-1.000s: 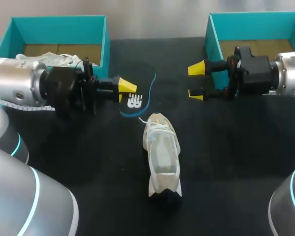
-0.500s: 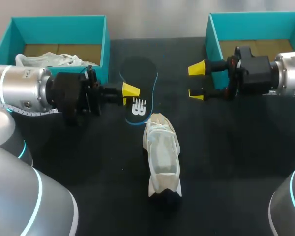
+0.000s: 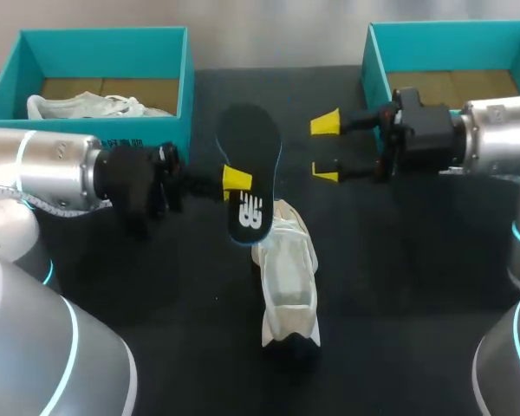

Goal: Take the shoe out of the shoebox, open the shoe tongue, remove and reinsert the insole, then place the shoe into the shoebox

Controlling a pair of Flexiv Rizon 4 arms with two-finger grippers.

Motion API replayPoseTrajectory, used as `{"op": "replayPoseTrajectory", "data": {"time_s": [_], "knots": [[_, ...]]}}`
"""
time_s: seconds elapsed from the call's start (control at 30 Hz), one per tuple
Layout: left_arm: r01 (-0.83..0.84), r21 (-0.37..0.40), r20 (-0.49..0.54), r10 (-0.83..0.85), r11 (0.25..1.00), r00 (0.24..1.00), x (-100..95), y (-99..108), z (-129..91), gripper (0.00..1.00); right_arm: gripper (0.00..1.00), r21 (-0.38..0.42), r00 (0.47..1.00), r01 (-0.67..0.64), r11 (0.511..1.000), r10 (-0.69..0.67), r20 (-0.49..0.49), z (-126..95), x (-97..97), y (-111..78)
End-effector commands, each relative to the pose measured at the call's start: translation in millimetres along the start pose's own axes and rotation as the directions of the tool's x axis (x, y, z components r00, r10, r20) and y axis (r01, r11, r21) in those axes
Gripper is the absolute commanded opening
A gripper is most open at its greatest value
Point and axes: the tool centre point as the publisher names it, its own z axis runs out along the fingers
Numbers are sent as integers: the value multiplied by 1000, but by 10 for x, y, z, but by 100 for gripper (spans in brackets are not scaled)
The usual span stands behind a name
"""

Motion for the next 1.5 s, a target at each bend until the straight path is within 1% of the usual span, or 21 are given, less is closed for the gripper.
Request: {"op": "replayPoseTrajectory", "data": {"time_s": [0.03,0.1,0.13,0.43,0.5,0.57,0.63,0.83,1.03,1.07,1.1,1.13,1.17,1.2,1.23,1.3,1.37,1.5], "knots": [[-13,3,4,13,1000,1000,61,5,20,0,100,-7,1000,-8,1000,8,-7,277,-47,-11],[-17,3,6,17,1000,1000,89,-1,18,0,100,4,999,-47,999,47,7,319,-71,-32],[-17,2,7,17,1000,1000,96,-2,18,0,100,2,998,-63,998,63,28,294,-70,-50],[-33,-15,-15,33,999,999,173,28,79,0,100,2,998,-63,998,63,28,294,-70,-50],[-27,-19,-17,27,999,999,181,37,88,0,100,28,997,-62,998,61,44,385,-94,-20],[-22,-20,-17,22,1000,1000,186,45,93,0,100,51,998,-45,998,43,34,464,-112,8],[-20,-21,-17,20,1000,1000,195,53,99,0,100,68,998,-60,996,58,40,513,-155,24],[-75,-29,-63,73,997,995,247,43,152,0,100,98,998,-60,993,58,20,599,-219,33],[-71,-41,-56,69,997,996,294,69,181,0,100,111,998,-58,992,57,14,652,-231,10],[-71,-43,-58,68,997,996,301,78,186,0,94,113,998,-58,992,57,15,660,-230,5],[-71,-44,-59,68,997,996,305,83,188,0,90,115,998,-58,992,56,15,665,-227,1],[-71,-48,-62,68,996,996,312,93,190,0,84,117,998,-57,992,56,16,670,-224,-5],[-70,-50,-63,67,996,996,318,101,190,0,76,117,998,-57,991,55,16,672,-222,-10],[-70,-51,-64,66,996,996,325,109,189,0,67,117,998,-57,992,55,16,673,-221,-16],[-68,-55,-66,65,996,996,331,115,188,0,60,117,998,-57,991,55,16,674,-221,-24],[-67,-60,-68,63,996,996,342,124,184,0,56,118,998,-55,991,54,15,680,-226,-42],[-65,-67,-68,60,996,996,351,133,177,0,50,117,999,-54,992,53,11,685,-234,-63],[-65,-82,-71,59,995,996,368,153,162,0,45,107,999,-54,993,54,5,692,-246,-96]]}}
